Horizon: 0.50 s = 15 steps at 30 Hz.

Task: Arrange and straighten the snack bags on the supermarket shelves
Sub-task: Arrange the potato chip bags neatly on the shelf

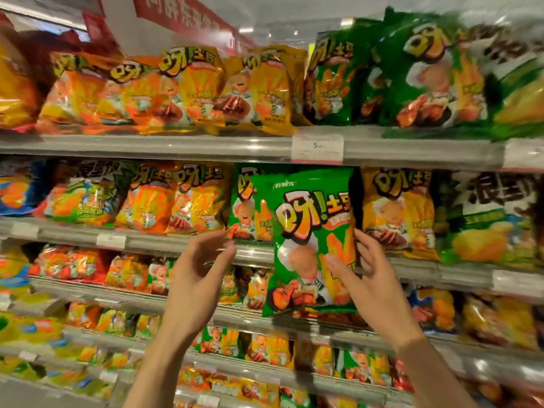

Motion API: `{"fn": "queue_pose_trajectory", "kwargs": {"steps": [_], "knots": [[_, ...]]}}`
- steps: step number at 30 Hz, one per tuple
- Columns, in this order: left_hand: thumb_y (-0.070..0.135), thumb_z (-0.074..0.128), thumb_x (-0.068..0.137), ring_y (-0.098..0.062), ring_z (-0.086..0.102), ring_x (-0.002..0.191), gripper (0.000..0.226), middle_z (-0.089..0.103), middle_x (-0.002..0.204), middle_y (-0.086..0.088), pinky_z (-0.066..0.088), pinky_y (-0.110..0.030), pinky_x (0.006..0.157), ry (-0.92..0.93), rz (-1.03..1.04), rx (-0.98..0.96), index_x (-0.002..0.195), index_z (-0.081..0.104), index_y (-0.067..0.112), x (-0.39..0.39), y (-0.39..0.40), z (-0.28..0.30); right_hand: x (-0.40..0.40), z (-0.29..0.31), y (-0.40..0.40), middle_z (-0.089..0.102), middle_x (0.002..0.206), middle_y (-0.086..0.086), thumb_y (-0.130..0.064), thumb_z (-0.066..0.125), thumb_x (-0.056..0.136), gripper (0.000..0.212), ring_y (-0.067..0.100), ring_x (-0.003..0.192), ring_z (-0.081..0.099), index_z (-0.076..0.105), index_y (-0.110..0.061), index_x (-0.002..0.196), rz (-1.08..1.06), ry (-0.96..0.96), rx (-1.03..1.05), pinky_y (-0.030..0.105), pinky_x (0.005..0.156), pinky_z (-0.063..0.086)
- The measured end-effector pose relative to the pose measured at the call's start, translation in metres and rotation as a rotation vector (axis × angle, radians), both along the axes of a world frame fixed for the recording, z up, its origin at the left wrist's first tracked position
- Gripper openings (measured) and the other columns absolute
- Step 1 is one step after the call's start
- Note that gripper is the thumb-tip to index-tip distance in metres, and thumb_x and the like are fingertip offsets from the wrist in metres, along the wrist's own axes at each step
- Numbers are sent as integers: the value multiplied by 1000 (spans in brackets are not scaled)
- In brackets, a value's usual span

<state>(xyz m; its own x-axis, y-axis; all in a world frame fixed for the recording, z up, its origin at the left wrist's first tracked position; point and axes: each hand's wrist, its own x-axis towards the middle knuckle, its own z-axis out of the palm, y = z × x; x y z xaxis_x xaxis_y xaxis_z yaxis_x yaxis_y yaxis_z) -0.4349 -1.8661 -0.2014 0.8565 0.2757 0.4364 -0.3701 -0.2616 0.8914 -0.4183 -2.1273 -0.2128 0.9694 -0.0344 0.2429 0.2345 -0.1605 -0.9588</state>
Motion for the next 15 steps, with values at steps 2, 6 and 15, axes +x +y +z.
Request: {"fn": "queue_pose_trajectory", "kwargs": {"steps": [2,6,15], "knots": [[33,68,91,-5,70,102,22,75,106,15,54,-30,88,-13,-71,18,113,68,32,6,1,3,-11,1,-2,44,152,-18,-80,77,59,93,8,142,41,38,-58,141,-84,6,16,50,116,40],[29,70,93,-1,69,101,22,74,106,17,53,-29,87,-57,-177,35,114,68,30,21,-2,16,-38,6,-12,51,147,-18,-74,80,57,80,11,138,46,44,-65,128,-231,-2,51,52,115,40],[36,66,97,-4,57,115,29,61,121,15,46,-28,95,-322,-136,300,124,61,30,70,-14,113,-64,70,-21,59,127,-30,-55,74,68,76,-18,113,54,46,-44,138,-360,-147,-2,26,104,44]]}}
